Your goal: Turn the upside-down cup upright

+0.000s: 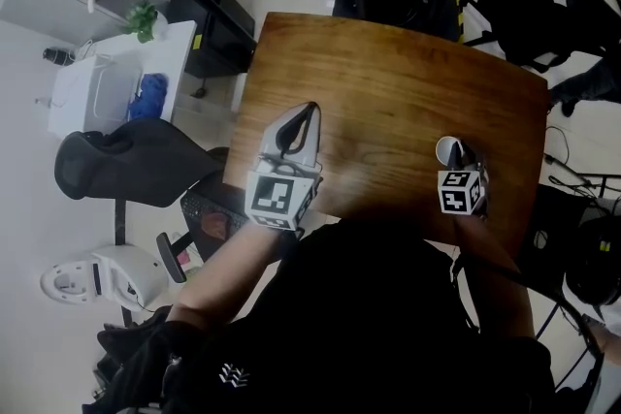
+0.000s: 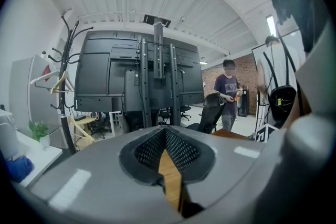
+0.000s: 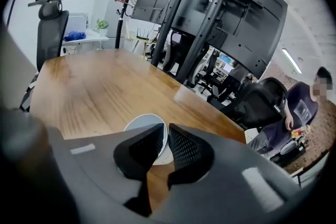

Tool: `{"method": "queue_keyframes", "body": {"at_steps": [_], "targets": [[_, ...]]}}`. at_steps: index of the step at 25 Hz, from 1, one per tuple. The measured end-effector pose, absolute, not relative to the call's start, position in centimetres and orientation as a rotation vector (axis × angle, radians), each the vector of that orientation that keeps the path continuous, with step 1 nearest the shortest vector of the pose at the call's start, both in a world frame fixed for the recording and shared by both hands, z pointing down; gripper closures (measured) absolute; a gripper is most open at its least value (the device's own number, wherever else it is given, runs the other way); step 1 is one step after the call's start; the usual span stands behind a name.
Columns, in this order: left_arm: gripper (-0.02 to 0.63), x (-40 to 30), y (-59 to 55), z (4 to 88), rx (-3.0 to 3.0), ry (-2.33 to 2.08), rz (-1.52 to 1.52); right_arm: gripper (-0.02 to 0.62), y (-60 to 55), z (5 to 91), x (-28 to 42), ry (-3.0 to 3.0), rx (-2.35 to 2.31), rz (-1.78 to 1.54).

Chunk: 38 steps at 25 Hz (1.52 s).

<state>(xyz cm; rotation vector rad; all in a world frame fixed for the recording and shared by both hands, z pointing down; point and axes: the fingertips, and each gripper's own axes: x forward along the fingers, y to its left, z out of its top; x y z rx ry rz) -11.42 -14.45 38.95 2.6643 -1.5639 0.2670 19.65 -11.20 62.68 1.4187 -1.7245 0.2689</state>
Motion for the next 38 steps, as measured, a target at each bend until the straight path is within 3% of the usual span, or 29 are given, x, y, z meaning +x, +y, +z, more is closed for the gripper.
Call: {"method": "queue_keyframes", "body": {"at_steps": [16,28,38], "targets": [[0.606,-13.7,-14.1,38.6,2.655,-1.601,0.33,0.517,-10.9,64.0,13.2,-1.965,1.469,0.498],[0.606,-14.1,-13.3,38.9,2.64,-1.612,0.361,0.508,-10.9,64.8,13.0,-2.104,1.486,0.633],[0.606,-11.4,-14.2,38.6,2.685,-1.563,0.33,0.396,-10.9,63.6,18.2,-2.137,1.609,0.719]]}}
